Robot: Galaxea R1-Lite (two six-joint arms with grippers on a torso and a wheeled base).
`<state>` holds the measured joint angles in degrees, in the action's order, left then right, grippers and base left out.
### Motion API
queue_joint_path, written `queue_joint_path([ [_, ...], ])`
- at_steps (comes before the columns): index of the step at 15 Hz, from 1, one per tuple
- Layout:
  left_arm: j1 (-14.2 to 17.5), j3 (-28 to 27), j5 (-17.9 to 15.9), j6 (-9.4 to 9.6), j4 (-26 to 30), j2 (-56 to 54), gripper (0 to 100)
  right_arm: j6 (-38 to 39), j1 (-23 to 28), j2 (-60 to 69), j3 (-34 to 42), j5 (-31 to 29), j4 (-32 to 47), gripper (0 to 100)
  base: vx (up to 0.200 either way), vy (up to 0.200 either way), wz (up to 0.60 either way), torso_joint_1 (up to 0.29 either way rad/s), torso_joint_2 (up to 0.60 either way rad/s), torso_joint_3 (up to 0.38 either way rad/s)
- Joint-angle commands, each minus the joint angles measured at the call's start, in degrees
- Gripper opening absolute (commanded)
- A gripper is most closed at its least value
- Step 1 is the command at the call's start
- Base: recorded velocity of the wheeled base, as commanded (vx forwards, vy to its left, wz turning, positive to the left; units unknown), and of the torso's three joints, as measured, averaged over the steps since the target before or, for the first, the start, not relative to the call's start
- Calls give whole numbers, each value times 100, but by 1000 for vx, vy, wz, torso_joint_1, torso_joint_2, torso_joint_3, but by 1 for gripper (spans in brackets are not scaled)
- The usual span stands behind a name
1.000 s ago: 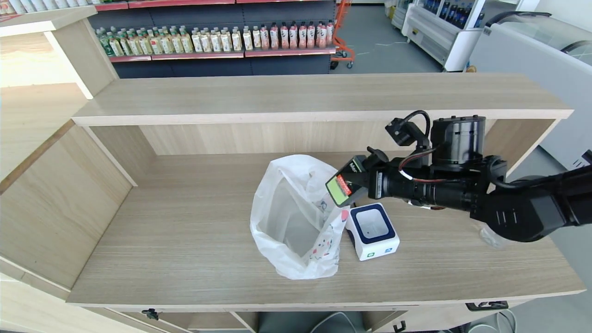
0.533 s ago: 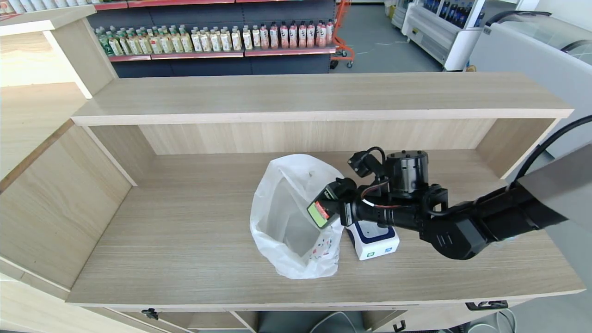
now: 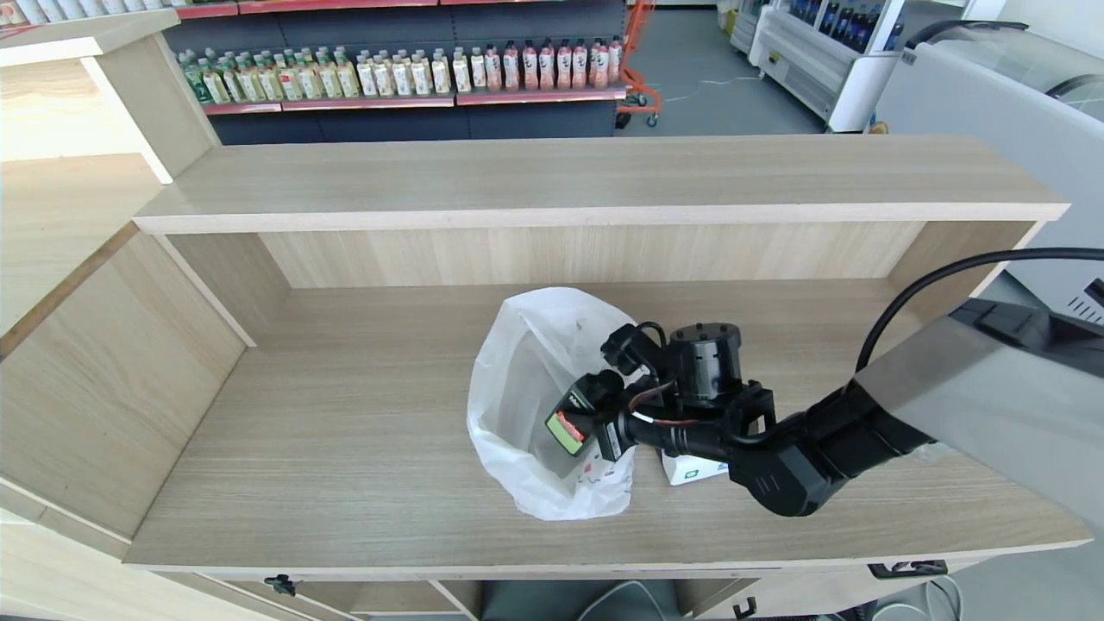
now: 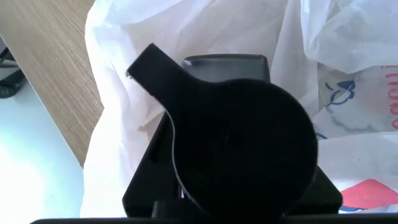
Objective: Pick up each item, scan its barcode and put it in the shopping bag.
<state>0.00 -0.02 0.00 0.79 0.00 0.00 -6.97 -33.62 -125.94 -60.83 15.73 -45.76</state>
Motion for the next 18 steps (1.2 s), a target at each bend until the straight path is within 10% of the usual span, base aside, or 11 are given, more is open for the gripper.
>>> queue_joint_path([
  [1, 0, 2, 0, 0, -9, 0, 100, -67, -4, -97, 1, -8, 6, 0, 0, 0, 0, 0, 0, 0],
  [5, 0, 2, 0, 0, -9, 9, 100, -357, -4, -194, 1, -8, -3, 0, 0, 0, 0, 0, 0, 0],
  [6, 0, -6, 0, 17, -9, 0, 100, -384, -13, -203, 1, -8, -29, 100, 0, 0, 0, 0, 0, 0],
  [12, 0, 2, 0, 35, -9, 0, 100, -252, 110, 26, -78, 27, -302, 100, 0, 0, 0, 0, 0, 0],
  [18, 0, 2, 0, -53, 0, 9, 100, 1901, 321, 1291, -210, 18, -231, 100, 0, 0, 0, 0, 0, 0],
])
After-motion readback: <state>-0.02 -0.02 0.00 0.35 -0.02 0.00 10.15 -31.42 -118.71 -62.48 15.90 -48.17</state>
